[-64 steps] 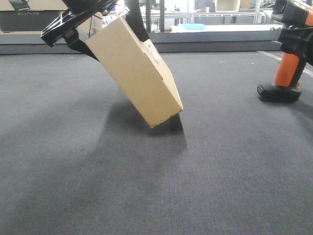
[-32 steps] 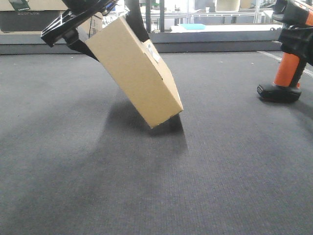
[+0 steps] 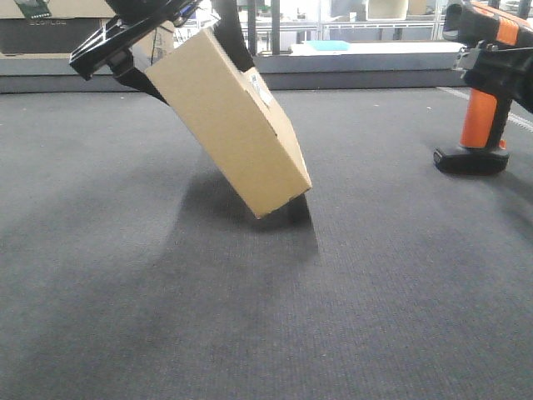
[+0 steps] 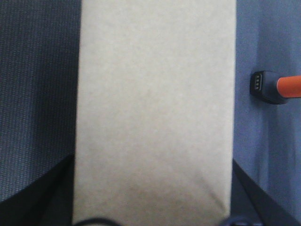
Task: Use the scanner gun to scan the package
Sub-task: 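Lower the scanner gun back onto the table with the right gripper, then lower the box back onto the table with the left gripper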
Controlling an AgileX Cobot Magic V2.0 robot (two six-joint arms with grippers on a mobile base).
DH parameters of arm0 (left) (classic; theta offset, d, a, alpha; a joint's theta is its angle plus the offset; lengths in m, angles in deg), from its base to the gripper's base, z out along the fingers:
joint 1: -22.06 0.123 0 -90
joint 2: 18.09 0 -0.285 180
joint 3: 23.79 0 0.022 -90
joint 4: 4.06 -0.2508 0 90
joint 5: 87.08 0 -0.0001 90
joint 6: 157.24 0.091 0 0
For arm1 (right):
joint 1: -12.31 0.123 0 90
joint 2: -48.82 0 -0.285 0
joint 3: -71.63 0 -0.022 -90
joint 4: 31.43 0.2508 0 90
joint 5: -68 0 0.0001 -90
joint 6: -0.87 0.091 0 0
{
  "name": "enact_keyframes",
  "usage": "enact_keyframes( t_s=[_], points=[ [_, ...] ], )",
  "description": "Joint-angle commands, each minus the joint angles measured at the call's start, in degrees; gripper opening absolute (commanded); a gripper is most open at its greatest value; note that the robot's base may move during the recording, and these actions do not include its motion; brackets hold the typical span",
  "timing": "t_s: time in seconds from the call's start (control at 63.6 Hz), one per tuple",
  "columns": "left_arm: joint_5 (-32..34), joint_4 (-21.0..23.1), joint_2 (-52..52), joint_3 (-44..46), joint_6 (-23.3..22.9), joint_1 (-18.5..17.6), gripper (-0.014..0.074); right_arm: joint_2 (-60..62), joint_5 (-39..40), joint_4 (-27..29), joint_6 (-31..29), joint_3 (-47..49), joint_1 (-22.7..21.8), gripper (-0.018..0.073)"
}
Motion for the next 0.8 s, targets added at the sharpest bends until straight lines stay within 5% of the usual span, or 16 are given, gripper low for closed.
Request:
enact_keyframes(
  t_s=[0.0, 0.425, 0.786],
  points=[
    [0.8, 0.2, -0.4, 0.0, -0.2, 0.1, -0.0111, 1.8, 0.9, -0.9, -0.1, -0.3, 0.0, 0.0561],
    [-1.0, -1.6, -0.5, 0.4, 3.1, 4.7, -0.0111, 5.8, 1.0, -5.6, -0.1, -6.9, 0.0, 0.0561],
    [-13.2, -3.3, -0.5, 7.1, 19.5, 15.1, -0.0111, 14.2, 1.1, -8.8, -0.1, -15.7, 0.0, 0.0561]
  ],
)
